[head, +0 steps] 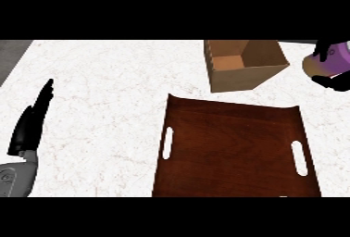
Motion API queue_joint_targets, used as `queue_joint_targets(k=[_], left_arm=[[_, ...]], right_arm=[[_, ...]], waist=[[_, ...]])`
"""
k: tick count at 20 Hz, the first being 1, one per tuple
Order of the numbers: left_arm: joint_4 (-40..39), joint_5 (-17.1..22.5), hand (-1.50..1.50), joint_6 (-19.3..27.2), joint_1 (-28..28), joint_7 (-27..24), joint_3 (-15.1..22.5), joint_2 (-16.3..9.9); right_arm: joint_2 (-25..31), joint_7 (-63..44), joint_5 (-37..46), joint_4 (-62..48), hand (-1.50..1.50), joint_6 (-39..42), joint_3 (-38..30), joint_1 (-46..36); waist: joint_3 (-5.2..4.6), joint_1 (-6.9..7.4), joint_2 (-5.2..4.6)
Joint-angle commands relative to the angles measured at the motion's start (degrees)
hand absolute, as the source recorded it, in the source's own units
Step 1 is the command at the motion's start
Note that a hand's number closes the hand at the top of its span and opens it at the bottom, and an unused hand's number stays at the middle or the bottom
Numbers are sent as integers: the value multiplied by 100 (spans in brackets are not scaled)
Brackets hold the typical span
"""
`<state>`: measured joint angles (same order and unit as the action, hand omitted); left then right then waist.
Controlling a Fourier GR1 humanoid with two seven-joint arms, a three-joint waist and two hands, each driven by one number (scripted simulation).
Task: Pick the can from the tray and place it in the cardboard box
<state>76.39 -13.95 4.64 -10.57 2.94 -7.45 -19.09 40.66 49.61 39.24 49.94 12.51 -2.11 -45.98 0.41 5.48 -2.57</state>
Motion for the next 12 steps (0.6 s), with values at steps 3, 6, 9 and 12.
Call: queue_joint_targets(k=[3, 6, 9, 12], left_arm=[[71, -45, 0, -79, -49, 92, 45, -67], [-72, -74, 0, 28, -45, 41, 36, 35], [-159, -122, 0, 39, -213, 125, 22, -7], [48, -69, 0, -53, 18, 134, 2, -71]], right_arm=[[122, 1324, -287, -1145, 150, 28, -234, -800], [-37, 1402, -369, -1494, 150, 453, -21, -1184], [-394, 1163, -550, -1720, 150, 705, 61, -1665], [-416, 1013, -726, -2130, 150, 1156, 72, -1943]], waist=[[-10, 106, 33], [-26, 29, 59], [-33, -15, 76], [-32, -12, 117]])
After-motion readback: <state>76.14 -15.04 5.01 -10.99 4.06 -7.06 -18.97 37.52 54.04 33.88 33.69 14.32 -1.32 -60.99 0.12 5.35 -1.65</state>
